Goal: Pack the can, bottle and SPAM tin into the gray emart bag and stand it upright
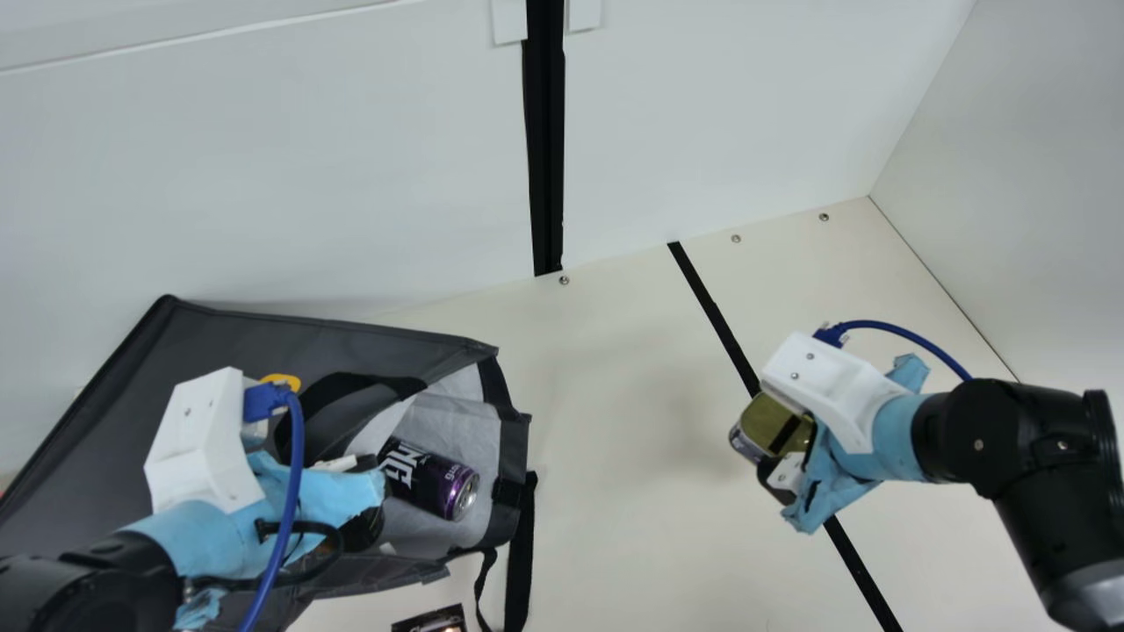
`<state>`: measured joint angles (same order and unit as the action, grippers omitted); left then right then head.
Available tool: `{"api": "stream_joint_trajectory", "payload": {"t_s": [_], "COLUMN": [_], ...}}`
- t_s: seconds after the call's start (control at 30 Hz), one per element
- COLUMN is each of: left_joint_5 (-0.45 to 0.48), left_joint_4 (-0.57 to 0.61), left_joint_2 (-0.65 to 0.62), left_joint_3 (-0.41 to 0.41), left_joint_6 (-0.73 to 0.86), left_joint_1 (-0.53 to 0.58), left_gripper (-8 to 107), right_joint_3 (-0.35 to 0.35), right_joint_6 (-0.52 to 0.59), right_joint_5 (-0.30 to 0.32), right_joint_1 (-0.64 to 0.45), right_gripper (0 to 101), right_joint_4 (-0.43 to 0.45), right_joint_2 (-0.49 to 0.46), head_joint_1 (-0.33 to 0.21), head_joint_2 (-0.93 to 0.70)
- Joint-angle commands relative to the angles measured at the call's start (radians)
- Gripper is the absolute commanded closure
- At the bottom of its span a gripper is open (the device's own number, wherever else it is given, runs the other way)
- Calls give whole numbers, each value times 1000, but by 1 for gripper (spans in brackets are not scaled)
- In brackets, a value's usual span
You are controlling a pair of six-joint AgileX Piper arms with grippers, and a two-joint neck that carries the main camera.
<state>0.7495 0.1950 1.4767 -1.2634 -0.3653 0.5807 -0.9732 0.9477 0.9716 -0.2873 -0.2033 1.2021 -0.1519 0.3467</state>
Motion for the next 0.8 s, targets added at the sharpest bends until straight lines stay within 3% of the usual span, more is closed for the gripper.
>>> {"api": "stream_joint_trajectory", "payload": {"t_s": [0.0,0.77], "left_joint_5": [0,0], "left_joint_4": [0,0], "left_joint_2": [0,0], "left_joint_3": [0,0], "left_joint_6": [0,0], "left_joint_1": [0,0], "left_gripper": [107,107], "right_joint_3": [2,36], "right_joint_6": [-9,-78], "right_joint_5": [2,12], "right_joint_1": [48,421], "right_gripper": [101,101], "right_joint_4": [-4,-3], "right_joint_2": [-5,-51], "head_joint_1": [-23,-23], "head_joint_2": [2,2]}}
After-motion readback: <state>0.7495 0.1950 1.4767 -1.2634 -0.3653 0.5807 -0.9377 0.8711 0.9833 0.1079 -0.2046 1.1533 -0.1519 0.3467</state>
